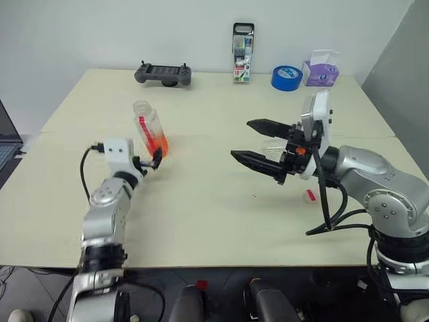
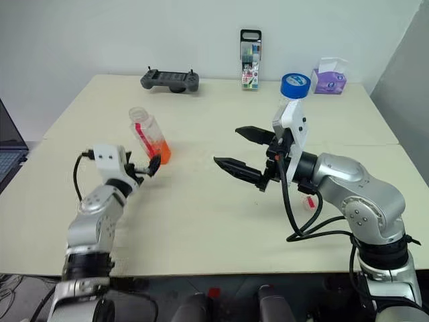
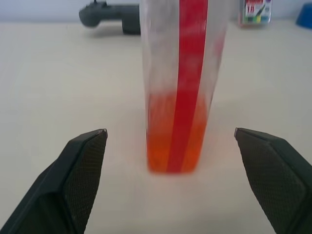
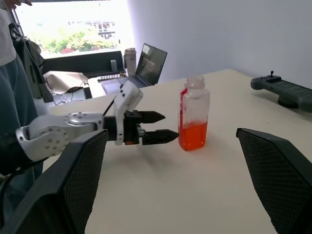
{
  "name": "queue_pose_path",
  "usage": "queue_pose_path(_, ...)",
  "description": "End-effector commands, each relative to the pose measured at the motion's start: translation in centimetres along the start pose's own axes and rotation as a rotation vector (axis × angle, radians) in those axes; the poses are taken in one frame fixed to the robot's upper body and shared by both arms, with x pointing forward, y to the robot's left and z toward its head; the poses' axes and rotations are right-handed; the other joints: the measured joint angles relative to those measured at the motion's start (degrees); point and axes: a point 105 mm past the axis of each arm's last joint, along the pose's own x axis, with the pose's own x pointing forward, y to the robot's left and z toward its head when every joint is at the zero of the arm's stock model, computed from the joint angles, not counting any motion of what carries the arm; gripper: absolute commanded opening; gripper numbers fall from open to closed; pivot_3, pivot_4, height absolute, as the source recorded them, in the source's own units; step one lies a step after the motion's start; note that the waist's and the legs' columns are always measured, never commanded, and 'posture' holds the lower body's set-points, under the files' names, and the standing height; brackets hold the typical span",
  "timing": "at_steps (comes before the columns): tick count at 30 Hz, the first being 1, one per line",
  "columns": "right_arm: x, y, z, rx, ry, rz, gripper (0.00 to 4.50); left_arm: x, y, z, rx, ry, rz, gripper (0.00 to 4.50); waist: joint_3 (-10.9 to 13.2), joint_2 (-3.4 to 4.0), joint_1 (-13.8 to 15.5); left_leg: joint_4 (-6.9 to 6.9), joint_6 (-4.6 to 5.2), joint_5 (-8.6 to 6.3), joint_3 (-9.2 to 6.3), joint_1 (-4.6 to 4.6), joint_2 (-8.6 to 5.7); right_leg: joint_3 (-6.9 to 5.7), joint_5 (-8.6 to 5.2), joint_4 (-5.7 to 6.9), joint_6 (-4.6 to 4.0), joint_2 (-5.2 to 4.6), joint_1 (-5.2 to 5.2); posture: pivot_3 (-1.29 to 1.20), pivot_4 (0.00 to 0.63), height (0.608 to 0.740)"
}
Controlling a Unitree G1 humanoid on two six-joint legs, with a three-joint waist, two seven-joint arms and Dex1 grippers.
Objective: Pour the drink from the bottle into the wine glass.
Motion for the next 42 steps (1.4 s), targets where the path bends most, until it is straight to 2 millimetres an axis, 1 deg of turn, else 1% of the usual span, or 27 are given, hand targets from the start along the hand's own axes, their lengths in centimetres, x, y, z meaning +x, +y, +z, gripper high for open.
queue_pose_path(1,-2.2,-0.2,-0.1,-0.084,0.036,-0.085,4.5,-3.5,-0.9,0.1,0.065,0.045,-0.063,4.48,0.0,0.0,0.0,0.0,0.0,0.0,-0.02,0.0,0.01,0.01,-0.01,-0.01,-0.01,0.0,0.02,0.0,0.15,0.74)
queue_pose_path(4,-4.2,-1.8,-2.7,-0.218,0.197,-0.224,4.5,-6.2,-3.5,-0.2,0.232,0.106,-0.284,4.48,0.0,0.0,0.2,0.01,-0.01,0.0,-0.04,0.01,0.0,0.01,-0.06,-0.02,-0.02,0.02,0.03,0.0,0.15,0.74)
queue_pose_path(5,-5.2,-3.1,-3.5,-0.318,0.265,-0.313,4.5,-7.1,-4.8,0.1,0.224,0.112,-0.388,4.48,0.0,0.05,0.4,0.01,-0.02,0.01,-0.06,0.04,-0.02,-0.01,-0.24,-0.03,0.18,0.03,0.06,0.0,0.15,0.74)
queue_pose_path(6,-6.4,-4.4,-4.2,-0.452,0.338,-0.39,4.5,-8.0,-6.4,1.0,0.232,0.096,-0.514,4.48,0.0,0.09,0.6,0.01,-0.03,0.03,-0.04,0.06,-0.06,-0.01,-0.29,-0.04,0.14,0.02,0.08,0.0,0.15,0.74)
queue_pose_path(7,-7.7,-5.9,-5.0,-0.63,0.439,-0.45,4.5,-8.9,-7.9,1.9,0.251,0.084,-0.654,4.48,0.0,0.09,0.7,0.03,-0.04,0.04,0.0,0.05,-0.1,-0.04,-0.31,-0.03,0.12,0.0,0.09,0.0,0.15,0.74)
queue_pose_path(8,-8.6,-6.7,-5.6,-0.755,0.506,-0.465,4.5,-9.6,-8.8,2.5,0.268,0.081,-0.744,4.48,0.0,0.09,0.9,0.03,-0.06,0.05,0.07,0.06,-0.09,-0.06,-0.32,-0.06,0.1,-0.02,0.11,0.0,0.15,0.74)
queue_pose_path(10,-10.2,-8.3,-6.9,-0.97,0.637,-0.468,4.5,-9.9,-9.5,3.5,0.309,0.078,-0.848,4.48,0.0,0.12,0.9,0.03,-0.08,0.06,0.31,0.11,-0.13,-0.13,-0.41,-0.05,-0.03,-0.03,0.12,0.0,0.15,0.74)
queue_pose_path(11,-10.7,-8.8,-7.2,-1.031,0.668,-0.464,4.5,-9.8,-9.6,3.8,0.32,0.079,-0.867,4.48,0.0,0.15,0.7,-0.02,-0.08,0.06,0.51,0.16,-0.13,-0.05,-0.41,-0.05,-0.04,-0.02,0.1,0.0,0.15,0.74)
queue_pose_path(12,-11.4,-9.8,-7.9,-1.116,0.735,-0.454,4.5,-9.5,-9.8,4.2,0.323,0.073,-0.896,4.48,0.0,0.15,0.4,-0.06,-0.07,0.06,0.62,0.22,-0.11,0.03,-0.41,-0.05,-0.04,-0.02,0.09,0.0,0.15,0.74)
queue_pose_path(15,-12.5,-11.8,-9.3,-1.27,0.837,-0.426,4.5,-8.9,-10.4,5.2,0.313,0.053,-0.96,4.48,0.0,0.17,-0.1,-0.07,-0.07,0.05,0.7,0.25,-0.05,0.12,-0.41,-0.03,-0.04,0.01,0.07,0.0,0.15,0.74)
queue_pose_path(18,-12.8,-13.1,-10.1,-1.334,0.874,-0.414,4.5,-8.4,-11.1,5.8,0.288,0.033,-0.998,4.48,0.0,0.19,-0.5,-0.08,-0.06,0.04,0.79,0.28,0.0,0.22,-0.41,0.0,-0.05,0.12,0.04,0.0,0.15,0.74)
queue_pose_path(21,-12.5,-14.3,-11.5,-1.346,0.913,-0.384,4.5,-7.3,-11.2,6.4,0.283,-0.02,-0.976,4.48,0.0,0.19,-0.6,-0.08,-0.05,0.04,0.8,0.29,0.02,0.26,-0.4,0.0,-0.05,0.29,0.04,0.0,0.15,0.74)
queue_pose_path(24,-11.8,-15.1,-12.2,-1.344,0.908,-0.378,4.5,-6.7,-11.4,6.3,0.293,-0.039,-0.966,4.48,0.0,0.19,-0.5,-0.06,-0.05,0.04,0.78,0.3,0.02,0.29,-0.38,0.01,-0.09,0.42,0.06,0.0,0.15,0.74)
queue_pose_path(26,-11.0,-15.4,-12.8,-1.337,0.902,-0.364,4.5,-6.5,-11.6,6.3,0.292,-0.053,-0.958,4.48,0.1,0.19,-0.5,-0.06,-0.05,0.04,0.79,0.29,0.03,0.32,-0.24,0.01,-0.34,0.42,0.05,0.0,0.15,0.74)
queue_pose_path(29,-9.9,-16.1,-14.2,-1.304,0.915,-0.359,4.5,-6.3,-12.1,6.2,0.285,-0.064,-0.954,4.48,0.0,0.19,-0.6,-0.04,-0.05,0.04,0.79,0.27,0.05,0.32,-0.23,0.01,-0.35,0.42,0.05,0.0,0.15,0.74)
queue_pose_path(31,-9.4,-16.8,-14.7,-1.299,0.929,-0.364,4.5,-6.3,-12.2,6.2,0.282,-0.068,-0.949,4.48,0.0,0.19,-0.6,-0.02,-0.05,0.04,0.79,0.29,0.06,0.34,-0.22,0.02,-0.36,0.42,0.07,0.0,0.15,0.74)
queue_pose_path(35,-9.1,-18.6,-15.0,-1.254,0.96,-0.415,4.5,-6.1,-12.5,6.1,0.281,-0.076,-0.94,4.48,0.0,0.18,-1.0,-0.03,-0.05,0.04,0.79,0.35,0.05,0.34,-0.21,0.03,-0.38,0.42,0.11,0.0,0.15,0.74)
queue_pose_path(37,-8.7,-19.3,-14.9,-1.263,0.975,-0.426,4.5,-6.1,-12.5,6.0,0.279,-0.079,-0.936,4.48,0.0,0.18,-1.2,-0.02,-0.06,0.04,0.79,0.35,0.05,0.34,-0.2,0.03,-0.38,0.42,0.12,0.0,0.15,0.74)
queue_pose_path(42,-7.6,-20.3,-14.3,-1.3,0.983,-0.436,4.5,-5.9,-12.3,5.9,0.273,-0.087,-0.922,4.48,0.0,0.18,-1.4,-0.02,-0.06,0.04,0.76,0.35,0.05,0.34,-0.2,0.05,-0.39,0.42,0.11,0.0,0.15,0.74)
